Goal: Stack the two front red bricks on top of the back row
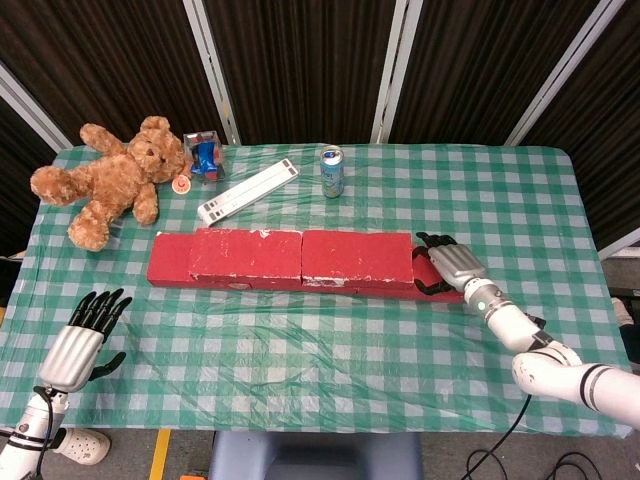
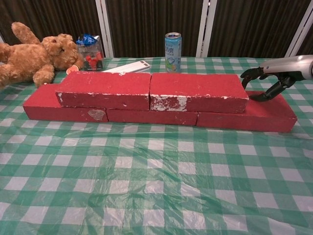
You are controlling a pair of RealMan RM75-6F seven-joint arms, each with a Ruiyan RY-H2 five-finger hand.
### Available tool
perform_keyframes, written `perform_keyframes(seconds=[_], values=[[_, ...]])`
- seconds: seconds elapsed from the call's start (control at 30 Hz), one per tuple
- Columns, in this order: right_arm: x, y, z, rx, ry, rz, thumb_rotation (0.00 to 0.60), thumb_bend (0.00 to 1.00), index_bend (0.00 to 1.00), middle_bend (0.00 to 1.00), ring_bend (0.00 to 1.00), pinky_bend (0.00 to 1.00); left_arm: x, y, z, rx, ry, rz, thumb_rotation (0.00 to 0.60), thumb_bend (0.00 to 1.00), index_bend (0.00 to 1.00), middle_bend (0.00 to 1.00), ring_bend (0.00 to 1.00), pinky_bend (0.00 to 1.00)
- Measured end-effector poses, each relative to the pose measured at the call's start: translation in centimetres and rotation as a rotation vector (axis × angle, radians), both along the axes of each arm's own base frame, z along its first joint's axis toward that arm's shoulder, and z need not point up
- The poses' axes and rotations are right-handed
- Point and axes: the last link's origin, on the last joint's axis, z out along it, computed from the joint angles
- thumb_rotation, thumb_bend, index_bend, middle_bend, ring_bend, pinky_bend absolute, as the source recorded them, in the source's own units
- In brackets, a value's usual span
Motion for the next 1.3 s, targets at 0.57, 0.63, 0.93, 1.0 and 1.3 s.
perform_keyframes(seconds=[0.57, 0.63, 0.93, 1.0, 1.3], values=[[0.2, 0.5, 0.2, 0.011, 0.011, 0.008, 0.437, 0.52, 0.33, 0.03, 0.00, 0.00, 0.1, -0.1, 0.0, 0.000, 0.001, -0.004, 0.600, 0.26, 0.00, 0.00, 0.00, 0.00], [0.0, 0.6, 0.6, 0.005, 0.015, 0.004, 0.403, 0.52, 0.30, 0.02, 0.00, 0.00, 0.1, -0.1, 0.0, 0.002, 0.002, -0.004, 0.600, 0.26, 0.00, 0.00, 0.00, 0.01], [-2.0, 3.7, 3.6, -0.130, 0.022, 0.051, 0.371, 0.22, 0.00, 0.00, 0.00, 0.00, 0.4, -1.1, 0.7, 0.029, 0.014, 0.005, 0.600, 0.28, 0.00, 0.00, 0.00, 0.01], [-2.8, 5.4, 4.3, -0.185, 0.031, 0.092, 0.375, 0.22, 0.00, 0.00, 0.00, 0.00, 0.5, -1.5, 1.0, 0.043, 0.025, 0.009, 0.600, 0.29, 0.00, 0.00, 0.00, 0.01], [-7.8, 18.1, 8.2, -0.530, 0.072, 0.221, 0.516, 0.22, 0.00, 0.00, 0.00, 0.00, 1.0, -2.0, 2.2, 0.125, 0.052, 0.034, 0.600, 0.30, 0.00, 0.00, 0.00, 0.01]])
